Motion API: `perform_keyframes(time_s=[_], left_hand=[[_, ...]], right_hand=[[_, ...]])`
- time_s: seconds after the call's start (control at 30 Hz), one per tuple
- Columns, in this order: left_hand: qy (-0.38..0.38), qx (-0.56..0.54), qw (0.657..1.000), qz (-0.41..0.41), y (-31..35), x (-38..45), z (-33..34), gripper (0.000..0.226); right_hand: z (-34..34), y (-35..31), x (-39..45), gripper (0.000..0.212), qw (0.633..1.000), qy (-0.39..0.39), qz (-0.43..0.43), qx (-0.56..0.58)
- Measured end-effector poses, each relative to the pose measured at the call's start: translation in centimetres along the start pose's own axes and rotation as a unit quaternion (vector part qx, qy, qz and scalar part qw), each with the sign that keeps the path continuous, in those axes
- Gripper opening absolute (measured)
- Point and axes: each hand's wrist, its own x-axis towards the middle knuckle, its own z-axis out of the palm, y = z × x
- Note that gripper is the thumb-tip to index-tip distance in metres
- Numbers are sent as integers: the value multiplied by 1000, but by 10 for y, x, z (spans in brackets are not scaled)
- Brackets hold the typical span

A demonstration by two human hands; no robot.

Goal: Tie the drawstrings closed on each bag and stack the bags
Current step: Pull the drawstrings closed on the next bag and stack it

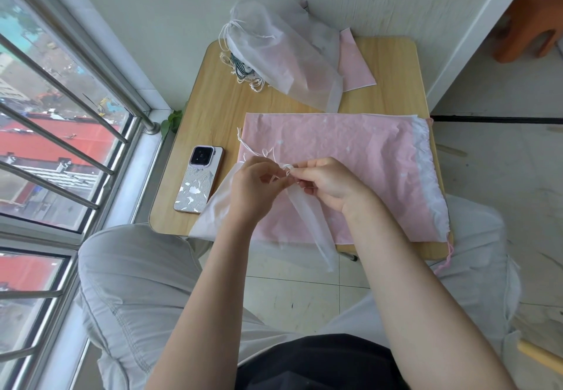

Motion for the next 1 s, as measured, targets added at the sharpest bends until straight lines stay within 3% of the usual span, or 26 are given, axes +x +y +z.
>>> perform_keyframes(time_s=[0.23, 0.4, 0.77, 0.9, 1.0], left_hand=[[-25, -78, 992, -99, 5, 1, -3, 7], [-60, -158, 971, -168, 13, 0, -3, 24], [-41, -197, 965, -169, 10, -1, -7, 26], [28, -215, 953, -211, 10, 1, -7, 33], [66, -119, 973, -184, -6, 3, -11, 38]], right_hand=[[-6, 5, 0, 17, 1000, 4, -8, 8], [-5, 4, -3, 11, 999, 17, -27, 2], [-9, 9, 1, 16, 996, 79, -37, -16], [-10, 14, 5, 10, 981, 153, -60, -106], [-13, 13, 7, 11, 943, 210, -111, -233]])
